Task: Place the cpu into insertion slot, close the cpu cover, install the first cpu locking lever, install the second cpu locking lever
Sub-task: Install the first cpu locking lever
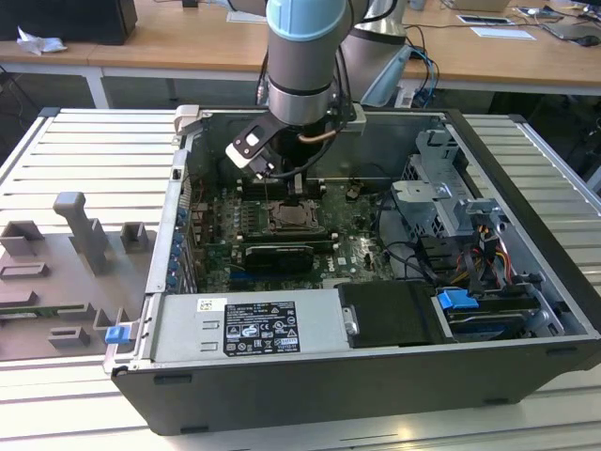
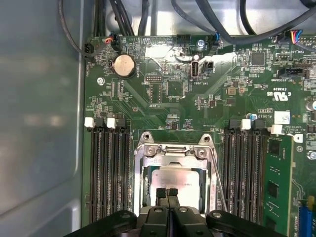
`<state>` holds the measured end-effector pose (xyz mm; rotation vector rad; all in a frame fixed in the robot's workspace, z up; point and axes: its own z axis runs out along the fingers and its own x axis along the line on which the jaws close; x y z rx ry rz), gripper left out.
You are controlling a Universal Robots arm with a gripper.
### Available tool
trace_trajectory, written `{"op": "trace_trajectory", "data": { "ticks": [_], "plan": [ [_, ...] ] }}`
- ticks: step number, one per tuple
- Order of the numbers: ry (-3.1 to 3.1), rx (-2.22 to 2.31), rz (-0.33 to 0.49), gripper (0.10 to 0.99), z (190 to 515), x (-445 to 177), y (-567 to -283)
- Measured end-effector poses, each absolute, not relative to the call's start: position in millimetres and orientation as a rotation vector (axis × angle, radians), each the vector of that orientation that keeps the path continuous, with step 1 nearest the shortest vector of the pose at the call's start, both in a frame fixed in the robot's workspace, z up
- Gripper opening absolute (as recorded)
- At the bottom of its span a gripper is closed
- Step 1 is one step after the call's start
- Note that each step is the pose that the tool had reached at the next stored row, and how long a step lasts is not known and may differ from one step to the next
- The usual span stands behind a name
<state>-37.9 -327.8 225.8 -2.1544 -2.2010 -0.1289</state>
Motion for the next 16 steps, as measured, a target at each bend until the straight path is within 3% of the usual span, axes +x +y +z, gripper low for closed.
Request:
{"op": "trace_trajectory", "data": {
  "ticks": [9,16],
  "plan": [
    [-2.201,-2.154,-0.128,0.110,258.6,-37.9,-327.6],
    [-2.333,-2.010,-0.117,0.110,259.8,-37.9,-327.6]
  ]
}}
